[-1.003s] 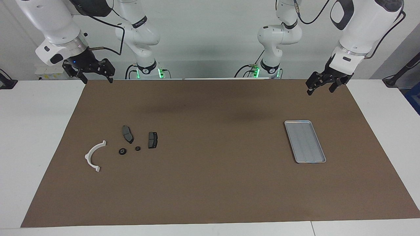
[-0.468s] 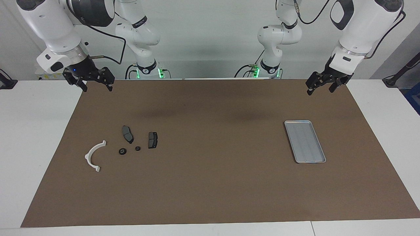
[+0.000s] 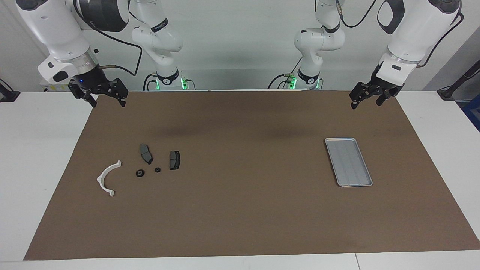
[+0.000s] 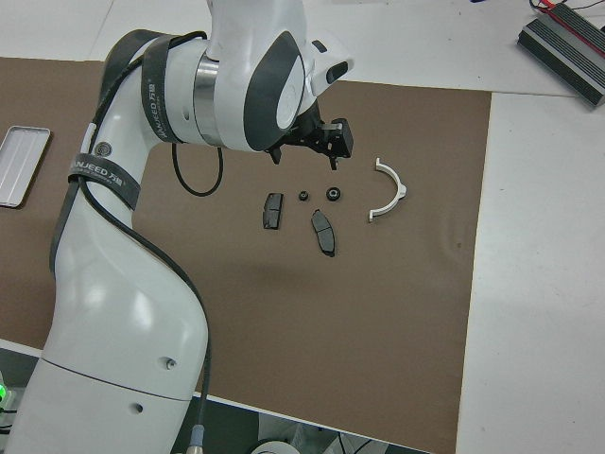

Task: Place bearing gear from tray to pile

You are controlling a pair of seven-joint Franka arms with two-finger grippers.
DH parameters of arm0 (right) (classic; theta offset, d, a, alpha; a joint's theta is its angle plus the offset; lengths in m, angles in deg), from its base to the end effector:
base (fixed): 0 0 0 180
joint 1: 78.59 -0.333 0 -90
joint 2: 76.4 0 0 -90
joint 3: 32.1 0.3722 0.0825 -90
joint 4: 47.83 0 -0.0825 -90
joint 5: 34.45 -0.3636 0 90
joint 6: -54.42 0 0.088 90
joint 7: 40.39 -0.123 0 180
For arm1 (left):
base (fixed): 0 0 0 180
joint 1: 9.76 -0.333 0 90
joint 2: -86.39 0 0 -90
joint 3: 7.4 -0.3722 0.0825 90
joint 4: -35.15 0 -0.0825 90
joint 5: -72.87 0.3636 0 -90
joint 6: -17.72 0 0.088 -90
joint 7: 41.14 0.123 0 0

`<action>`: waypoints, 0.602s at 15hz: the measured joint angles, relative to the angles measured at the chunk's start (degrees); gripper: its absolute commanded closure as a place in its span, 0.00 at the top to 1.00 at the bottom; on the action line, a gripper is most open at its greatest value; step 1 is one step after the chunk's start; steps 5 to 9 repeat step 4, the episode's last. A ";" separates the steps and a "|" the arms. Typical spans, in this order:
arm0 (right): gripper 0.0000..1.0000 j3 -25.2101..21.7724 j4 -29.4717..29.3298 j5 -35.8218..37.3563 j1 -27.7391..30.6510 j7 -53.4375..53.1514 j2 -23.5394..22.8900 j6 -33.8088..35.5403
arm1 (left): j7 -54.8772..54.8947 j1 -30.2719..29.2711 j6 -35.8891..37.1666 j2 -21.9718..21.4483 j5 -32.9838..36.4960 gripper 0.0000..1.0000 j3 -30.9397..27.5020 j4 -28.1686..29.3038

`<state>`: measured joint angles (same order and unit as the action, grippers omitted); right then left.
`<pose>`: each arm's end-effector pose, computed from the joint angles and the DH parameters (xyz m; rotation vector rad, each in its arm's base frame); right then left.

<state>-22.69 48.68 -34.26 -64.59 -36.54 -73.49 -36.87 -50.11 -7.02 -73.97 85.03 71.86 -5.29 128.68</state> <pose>0.5133 -0.0391 0.6416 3.1323 -0.0206 -0.0654 0.5250 -0.0469 0.6520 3.1239 0.1133 -0.0162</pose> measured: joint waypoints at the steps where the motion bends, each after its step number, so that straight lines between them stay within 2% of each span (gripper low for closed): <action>1: 1.00 0.00 0.10 0.01 0.00 0.00 0.00 0.00 | 0.00 0.00 0.00 0.00 0.00 1.00 0.00 0.00; 9: 1.00 0.00 0.42 0.03 0.00 0.00 0.04 0.00 | 0.00 0.00 0.00 0.00 0.00 1.00 0.00 0.00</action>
